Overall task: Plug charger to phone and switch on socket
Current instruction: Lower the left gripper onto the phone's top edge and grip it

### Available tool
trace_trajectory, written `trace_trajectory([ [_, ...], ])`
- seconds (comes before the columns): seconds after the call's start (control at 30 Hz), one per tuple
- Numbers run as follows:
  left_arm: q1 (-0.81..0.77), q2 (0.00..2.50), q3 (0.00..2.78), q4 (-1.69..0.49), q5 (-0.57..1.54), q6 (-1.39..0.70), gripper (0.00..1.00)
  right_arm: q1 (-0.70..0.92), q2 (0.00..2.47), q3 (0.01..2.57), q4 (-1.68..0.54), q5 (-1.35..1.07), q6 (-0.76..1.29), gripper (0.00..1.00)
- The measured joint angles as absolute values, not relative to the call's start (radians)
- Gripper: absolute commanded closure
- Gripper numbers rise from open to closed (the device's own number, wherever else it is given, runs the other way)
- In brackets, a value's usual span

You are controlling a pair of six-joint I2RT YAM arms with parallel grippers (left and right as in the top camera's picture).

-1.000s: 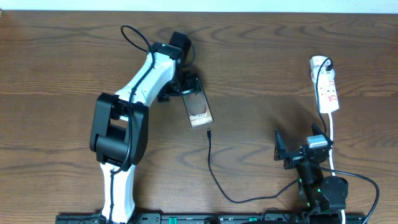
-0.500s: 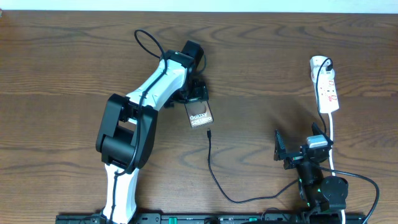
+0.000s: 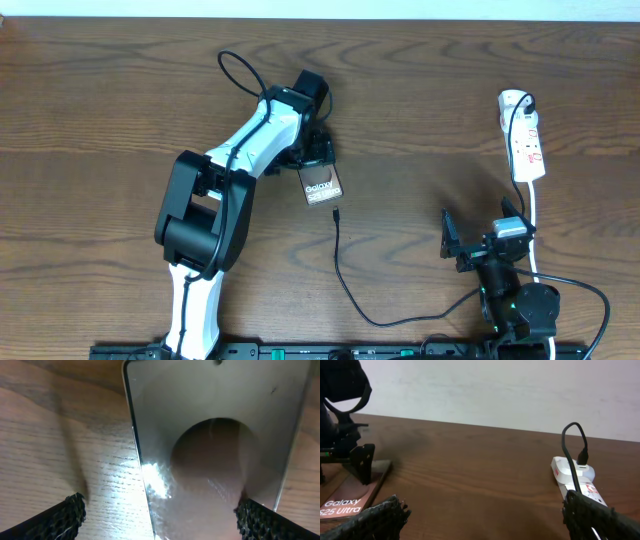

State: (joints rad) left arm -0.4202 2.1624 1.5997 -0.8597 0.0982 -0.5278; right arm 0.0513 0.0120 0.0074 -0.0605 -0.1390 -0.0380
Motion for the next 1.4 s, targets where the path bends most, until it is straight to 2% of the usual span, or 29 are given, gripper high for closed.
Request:
trace_trajectory([
  [0.2, -0.42, 2.153, 1.568, -0.817, 0.11, -0.527, 0.01, 0.051, 0.012, 0.007, -0.06, -0.139, -0.038, 0.01],
  [0.47, -0.422, 2.145, 1.551, -0.803, 0.13, -0.529, 0.3, 0.051, 0.012, 0.007, -0.06, -0.139, -0.038, 0.01],
  [0.67, -0.423, 2.143, 1.551, -0.803, 0.133, -0.527, 0.46, 0.051, 0.012, 0.007, -0.06, -0.139, -0.038, 0.01],
  [0.73, -0.423, 2.143, 1.551, -0.802, 0.133, -0.529, 0.57, 0.051, 0.012, 0.007, -0.06, -0.139, -0.038, 0.01],
  [0.83, -0.423, 2.141, 1.551, -0.803, 0.131, -0.527, 0.64, 0.051, 0.012, 0.007, -0.06, -0.139, -0.038, 0.01],
  [1.1, -0.421, 2.137, 1.547, -0.808, 0.112, -0.528, 0.92, 0.051, 0.012, 0.007, -0.06, -0.139, -0.038, 0.01],
  [1.27, -0.42, 2.136, 1.546, -0.806, 0.098, -0.528, 0.92, 0.051, 0.012, 0.007, -0.06, -0.139, -0.038, 0.01],
  [1.33, -0.42, 2.136, 1.546, -0.805, 0.097, -0.528, 0.61, 0.051, 0.012, 0.007, -0.06, -0.139, -0.038, 0.01],
  [1.4, -0.42, 2.136, 1.546, -0.801, 0.098, -0.527, 0.45, 0.051, 0.012, 0.007, -0.06, -0.139, -0.038, 0.01],
])
